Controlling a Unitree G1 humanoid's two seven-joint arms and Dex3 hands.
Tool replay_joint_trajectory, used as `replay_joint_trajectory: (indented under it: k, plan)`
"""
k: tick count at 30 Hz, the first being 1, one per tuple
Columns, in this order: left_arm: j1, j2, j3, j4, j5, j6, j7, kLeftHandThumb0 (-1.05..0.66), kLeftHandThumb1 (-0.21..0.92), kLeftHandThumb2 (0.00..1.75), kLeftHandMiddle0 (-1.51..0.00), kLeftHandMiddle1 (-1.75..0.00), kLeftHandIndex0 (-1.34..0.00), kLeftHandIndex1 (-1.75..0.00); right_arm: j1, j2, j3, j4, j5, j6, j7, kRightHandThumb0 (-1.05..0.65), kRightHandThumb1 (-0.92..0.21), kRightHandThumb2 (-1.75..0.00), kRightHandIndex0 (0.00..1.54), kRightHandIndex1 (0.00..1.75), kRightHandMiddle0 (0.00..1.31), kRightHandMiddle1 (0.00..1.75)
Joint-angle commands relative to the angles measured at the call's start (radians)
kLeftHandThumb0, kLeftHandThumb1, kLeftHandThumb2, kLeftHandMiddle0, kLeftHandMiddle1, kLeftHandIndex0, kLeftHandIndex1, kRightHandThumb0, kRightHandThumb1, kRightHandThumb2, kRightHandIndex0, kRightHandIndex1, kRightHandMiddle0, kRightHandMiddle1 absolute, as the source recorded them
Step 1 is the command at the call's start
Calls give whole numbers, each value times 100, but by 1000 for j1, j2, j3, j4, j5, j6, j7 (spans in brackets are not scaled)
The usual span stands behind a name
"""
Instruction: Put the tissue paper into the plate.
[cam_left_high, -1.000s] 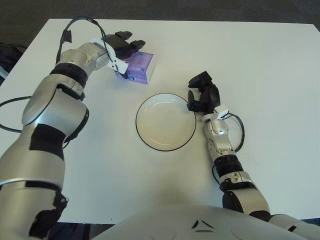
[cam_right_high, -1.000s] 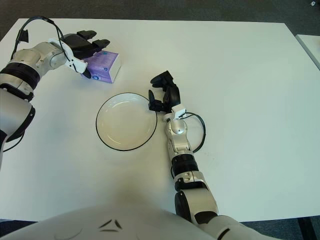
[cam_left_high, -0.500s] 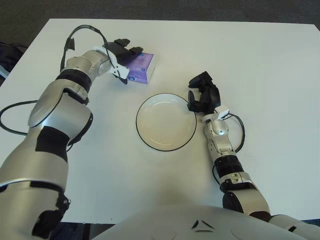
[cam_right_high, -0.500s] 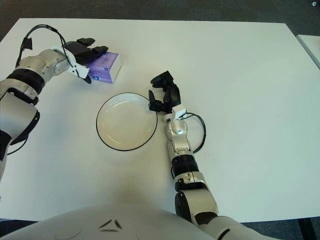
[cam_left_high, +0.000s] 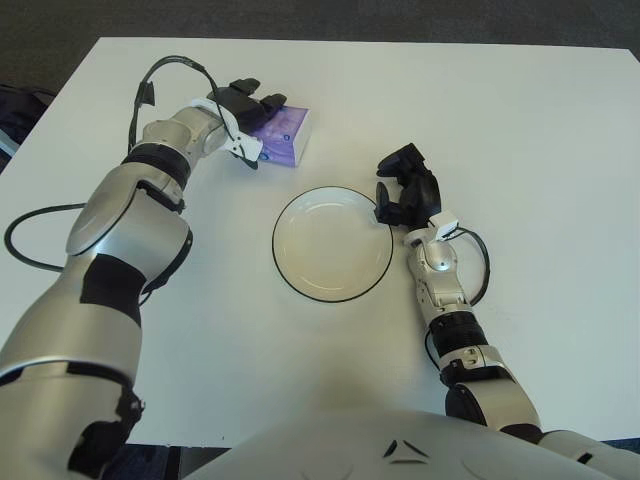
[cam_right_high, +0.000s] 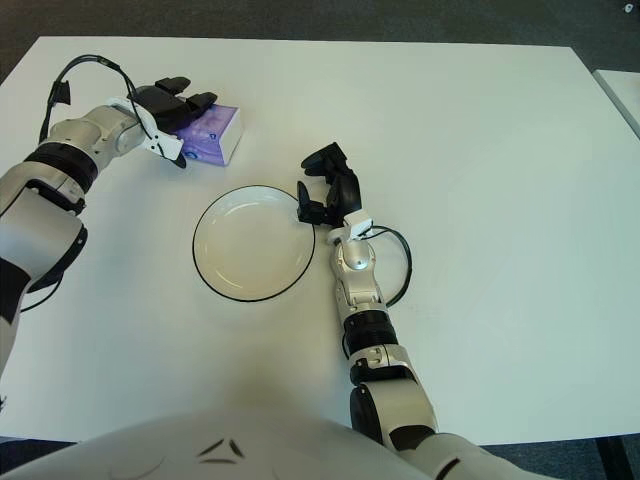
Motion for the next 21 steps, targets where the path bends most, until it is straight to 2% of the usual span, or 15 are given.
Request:
replay_joint_trajectory:
  k: [1,21]
  plan:
    - [55,-14,-27,25,28,26,9,-105,82,0,0,0,0,0,150,10,-5,82,17,17,-4,-1,-44,-111,60,165,37,162]
    - [73,-36,-53,38,29,75,98,-104,82,0,0,0,-4,-3,160,10,13,69,-7,27,-39,-1,-41,-115,61,166,39,160]
